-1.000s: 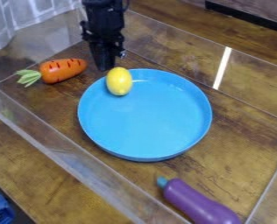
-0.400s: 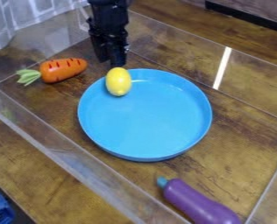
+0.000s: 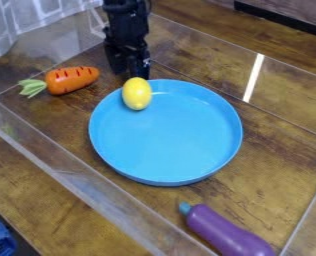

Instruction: Remove the carrot from the blue tray and put it on the table

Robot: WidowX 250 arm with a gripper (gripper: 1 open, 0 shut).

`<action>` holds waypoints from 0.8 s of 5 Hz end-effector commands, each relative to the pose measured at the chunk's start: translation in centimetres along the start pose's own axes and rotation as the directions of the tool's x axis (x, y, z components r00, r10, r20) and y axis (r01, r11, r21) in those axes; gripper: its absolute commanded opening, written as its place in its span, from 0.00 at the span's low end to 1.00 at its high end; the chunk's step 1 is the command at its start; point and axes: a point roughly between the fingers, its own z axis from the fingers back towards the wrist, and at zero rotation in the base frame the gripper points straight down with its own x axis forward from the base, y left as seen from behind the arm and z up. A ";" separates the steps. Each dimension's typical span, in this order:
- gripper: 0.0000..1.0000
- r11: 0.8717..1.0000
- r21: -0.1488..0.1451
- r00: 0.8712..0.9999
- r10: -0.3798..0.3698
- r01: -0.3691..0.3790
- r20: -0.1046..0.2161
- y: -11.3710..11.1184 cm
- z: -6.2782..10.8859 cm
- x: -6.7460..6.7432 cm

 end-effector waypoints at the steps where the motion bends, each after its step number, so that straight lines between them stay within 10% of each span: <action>1: 1.00 0.999 0.039 0.997 -0.022 0.020 0.067 1.2 1.8 1.4; 4: 1.00 0.999 0.037 0.998 -0.032 0.030 0.051 2.0 -0.3 1.5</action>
